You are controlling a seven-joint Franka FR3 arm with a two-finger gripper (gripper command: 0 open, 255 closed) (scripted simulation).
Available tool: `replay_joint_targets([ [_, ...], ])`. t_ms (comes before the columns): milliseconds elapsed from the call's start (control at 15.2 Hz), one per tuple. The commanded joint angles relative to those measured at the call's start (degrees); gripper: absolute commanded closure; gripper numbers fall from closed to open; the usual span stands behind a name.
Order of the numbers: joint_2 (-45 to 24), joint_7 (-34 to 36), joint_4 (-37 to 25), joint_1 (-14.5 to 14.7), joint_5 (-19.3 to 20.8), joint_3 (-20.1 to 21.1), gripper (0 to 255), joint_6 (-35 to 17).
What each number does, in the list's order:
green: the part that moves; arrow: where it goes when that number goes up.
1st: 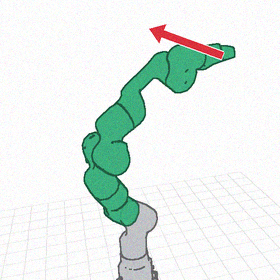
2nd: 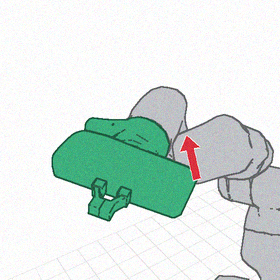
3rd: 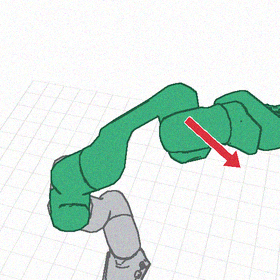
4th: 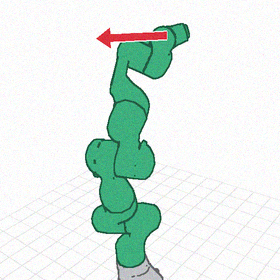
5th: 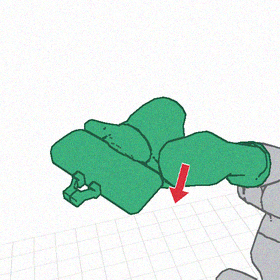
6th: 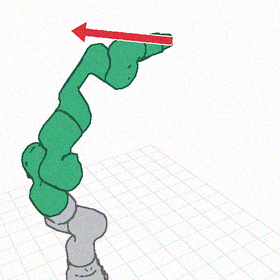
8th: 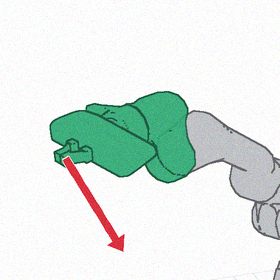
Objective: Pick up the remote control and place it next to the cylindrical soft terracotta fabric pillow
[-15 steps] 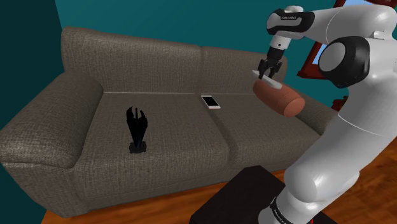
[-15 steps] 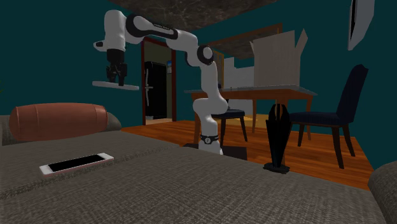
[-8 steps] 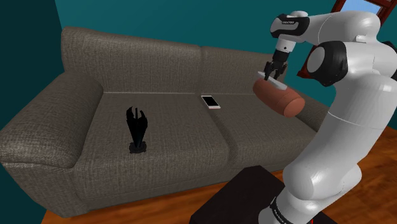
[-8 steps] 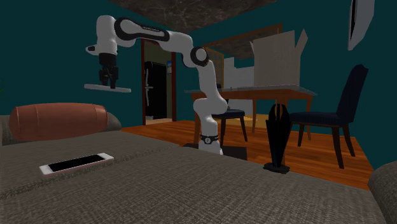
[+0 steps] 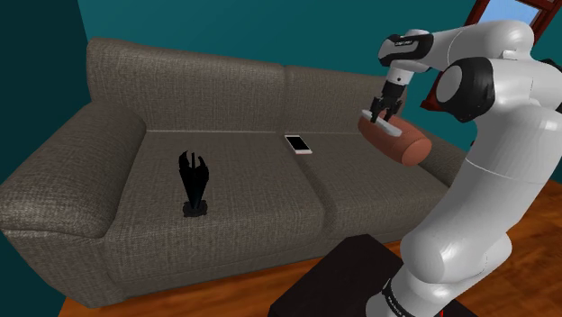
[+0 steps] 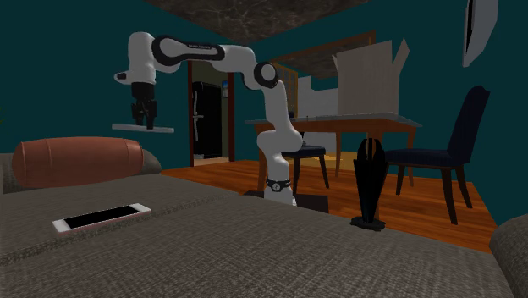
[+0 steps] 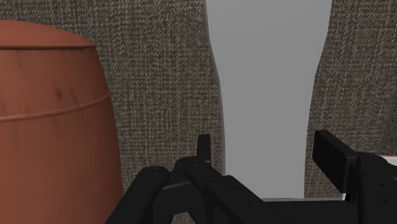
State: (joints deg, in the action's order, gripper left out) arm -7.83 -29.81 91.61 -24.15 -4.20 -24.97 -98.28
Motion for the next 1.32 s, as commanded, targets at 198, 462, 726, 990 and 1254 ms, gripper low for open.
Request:
replay_joint_targets([
  [198, 0.39, 0.11, 4.40, 0.26, 0.13, 0.14, 255, -4.10],
  [462, 0.22, -0.02, 7.28, 0.31, 0.01, 0.20, 255, -7.13],
  [726, -0.16, -0.21, 9.91, 0.32, -0.22, 0.25, 255, -10.10],
  [990, -0.76, -0.47, 12.30, 0.30, -0.56, 0.32, 255, -13.02],
  [1254, -1.55, -0.81, 14.47, 0.24, -1.00, 0.40, 255, -15.90],
])
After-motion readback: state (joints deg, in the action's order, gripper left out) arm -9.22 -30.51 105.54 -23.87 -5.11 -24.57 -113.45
